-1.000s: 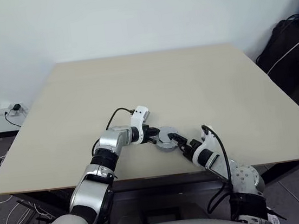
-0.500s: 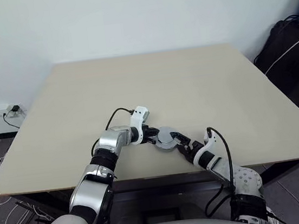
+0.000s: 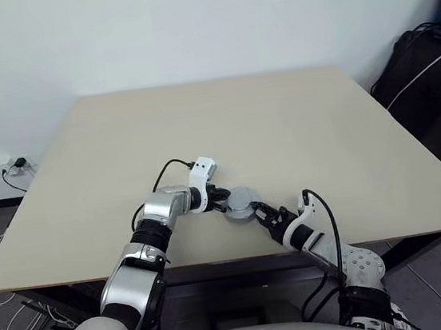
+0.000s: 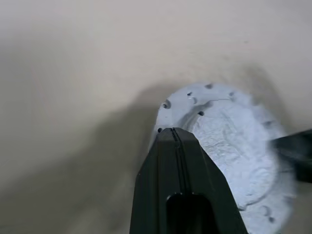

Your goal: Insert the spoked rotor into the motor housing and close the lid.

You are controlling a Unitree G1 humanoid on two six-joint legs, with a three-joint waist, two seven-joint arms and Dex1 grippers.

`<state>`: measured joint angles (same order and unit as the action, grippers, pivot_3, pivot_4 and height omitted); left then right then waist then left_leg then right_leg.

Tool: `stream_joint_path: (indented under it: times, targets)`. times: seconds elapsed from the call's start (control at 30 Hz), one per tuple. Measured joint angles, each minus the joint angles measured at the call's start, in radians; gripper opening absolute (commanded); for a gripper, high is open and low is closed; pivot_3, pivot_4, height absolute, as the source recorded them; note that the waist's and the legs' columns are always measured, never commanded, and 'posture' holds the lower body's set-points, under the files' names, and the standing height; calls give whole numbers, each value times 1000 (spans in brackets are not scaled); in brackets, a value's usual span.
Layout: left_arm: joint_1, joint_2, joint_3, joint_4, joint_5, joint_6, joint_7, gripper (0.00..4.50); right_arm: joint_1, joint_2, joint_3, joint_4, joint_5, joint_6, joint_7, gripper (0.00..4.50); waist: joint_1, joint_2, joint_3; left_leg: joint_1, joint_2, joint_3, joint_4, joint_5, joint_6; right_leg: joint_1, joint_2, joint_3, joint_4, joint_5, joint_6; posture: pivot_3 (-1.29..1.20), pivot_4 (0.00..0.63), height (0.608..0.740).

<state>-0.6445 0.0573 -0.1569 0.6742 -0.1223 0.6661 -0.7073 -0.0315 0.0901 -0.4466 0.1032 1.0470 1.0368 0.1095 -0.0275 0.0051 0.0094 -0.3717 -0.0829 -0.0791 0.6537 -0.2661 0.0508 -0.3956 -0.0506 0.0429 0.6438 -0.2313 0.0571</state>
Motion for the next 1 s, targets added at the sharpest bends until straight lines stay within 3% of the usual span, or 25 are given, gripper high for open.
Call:
stream_joint_path:
  times: [0.6,0.77,1.0]
  targets:
    - [21,-7,14,-13,5,-23,21,0,8,-1,17,-32,3,16,-33,1193,0,1,-1,0,0,0,0,0,0,1,0,0,0,0,0,0,0,740]
    - [118,-93,100,-78,6,-236,248,0,10,-2,27,-41,23,19,-49,1193,-1,0,0,-2,1,0,0,-1,-1,0,0,2,0,0,0,0,0,740]
    - [260,-100,159,-254,52,-500,485,0,19,-2,40,-47,42,15,-60,1193,0,2,-1,-4,2,1,0,0,-2,-1,3,3,0,1,-1,0,0,740]
